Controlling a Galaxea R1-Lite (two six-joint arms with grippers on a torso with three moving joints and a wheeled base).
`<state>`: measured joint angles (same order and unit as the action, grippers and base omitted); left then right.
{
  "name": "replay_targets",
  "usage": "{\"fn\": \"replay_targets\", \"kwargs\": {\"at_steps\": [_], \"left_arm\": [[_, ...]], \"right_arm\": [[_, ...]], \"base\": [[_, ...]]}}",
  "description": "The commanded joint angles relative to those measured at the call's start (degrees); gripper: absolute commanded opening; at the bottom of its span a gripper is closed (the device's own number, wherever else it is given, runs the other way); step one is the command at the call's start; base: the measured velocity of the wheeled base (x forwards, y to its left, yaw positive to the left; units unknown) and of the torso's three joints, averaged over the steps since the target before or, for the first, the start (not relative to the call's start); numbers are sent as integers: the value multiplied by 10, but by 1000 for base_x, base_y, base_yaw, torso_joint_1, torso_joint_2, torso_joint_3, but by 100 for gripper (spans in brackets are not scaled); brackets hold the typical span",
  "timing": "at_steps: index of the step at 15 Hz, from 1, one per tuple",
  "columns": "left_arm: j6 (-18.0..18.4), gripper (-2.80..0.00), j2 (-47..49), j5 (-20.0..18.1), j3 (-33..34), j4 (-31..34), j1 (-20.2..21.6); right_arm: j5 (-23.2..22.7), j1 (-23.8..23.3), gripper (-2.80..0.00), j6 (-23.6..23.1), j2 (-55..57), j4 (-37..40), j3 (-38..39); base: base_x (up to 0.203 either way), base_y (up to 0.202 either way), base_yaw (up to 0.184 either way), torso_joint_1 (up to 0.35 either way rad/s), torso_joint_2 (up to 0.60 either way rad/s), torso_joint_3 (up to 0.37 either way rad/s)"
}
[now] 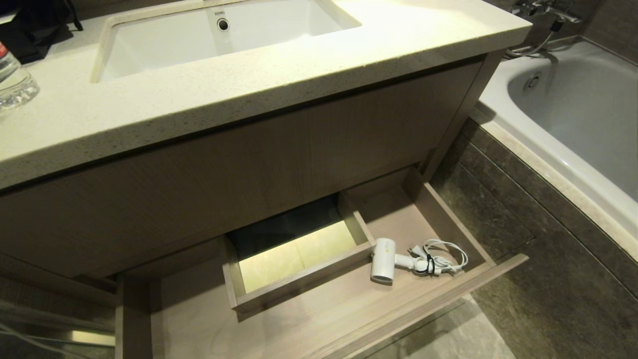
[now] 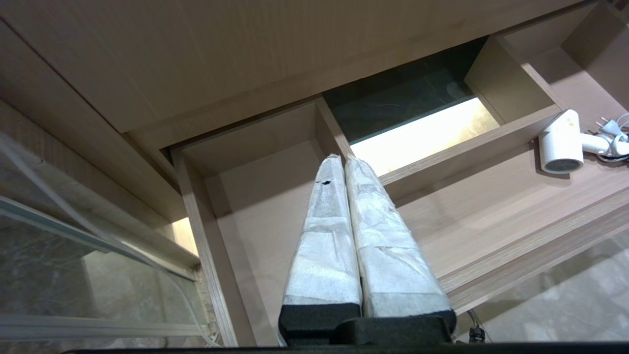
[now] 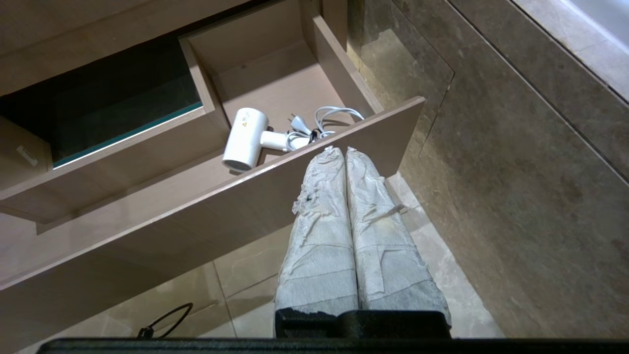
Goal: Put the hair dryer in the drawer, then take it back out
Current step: Close the drawer
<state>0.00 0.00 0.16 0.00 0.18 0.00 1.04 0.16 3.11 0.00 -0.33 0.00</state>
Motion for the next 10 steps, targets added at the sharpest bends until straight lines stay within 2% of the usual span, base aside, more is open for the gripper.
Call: {"fn": "replay_targets", "kwargs": {"at_steps": [1, 10], "left_arm": [[0, -280, 1, 0, 0, 0, 0], [1, -280, 0, 0, 0, 1, 0]], "right_arm": [[0, 0, -280, 0, 1, 1, 1], [0, 0, -280, 0, 1, 0, 1]], "base": [[0, 0, 0, 0, 0, 0], [0, 0, 0, 0, 0, 0]]}}
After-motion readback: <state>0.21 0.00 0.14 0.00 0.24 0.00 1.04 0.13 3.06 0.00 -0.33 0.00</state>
